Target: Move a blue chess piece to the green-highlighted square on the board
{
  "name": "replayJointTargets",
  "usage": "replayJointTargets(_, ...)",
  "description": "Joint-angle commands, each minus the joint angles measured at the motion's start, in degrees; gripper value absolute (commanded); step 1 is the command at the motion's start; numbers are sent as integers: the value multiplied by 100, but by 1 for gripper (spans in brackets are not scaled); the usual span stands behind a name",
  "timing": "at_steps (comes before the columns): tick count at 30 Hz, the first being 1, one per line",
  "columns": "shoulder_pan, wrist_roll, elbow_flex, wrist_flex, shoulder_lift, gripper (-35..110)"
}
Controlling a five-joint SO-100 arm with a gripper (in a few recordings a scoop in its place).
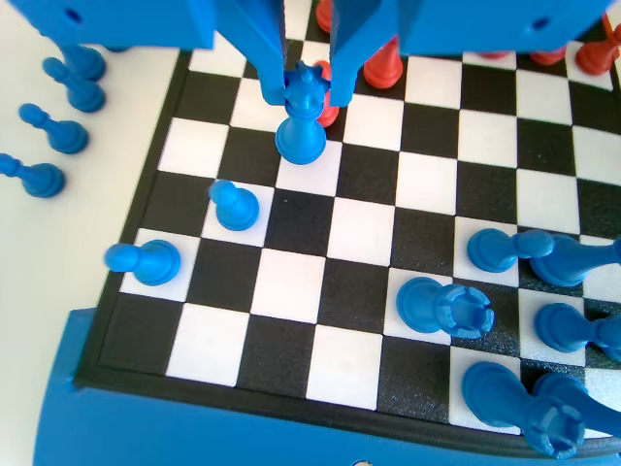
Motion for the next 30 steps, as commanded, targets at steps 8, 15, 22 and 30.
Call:
replayJointTargets(8,79,-202,26,-62,167,1)
replayJointTargets(15,18,-246,193,-114,176,1)
replayJointTargets(22,-9,-246,246,-97,220,1)
replayJointTargets(30,35,-211,211,-105,229,3)
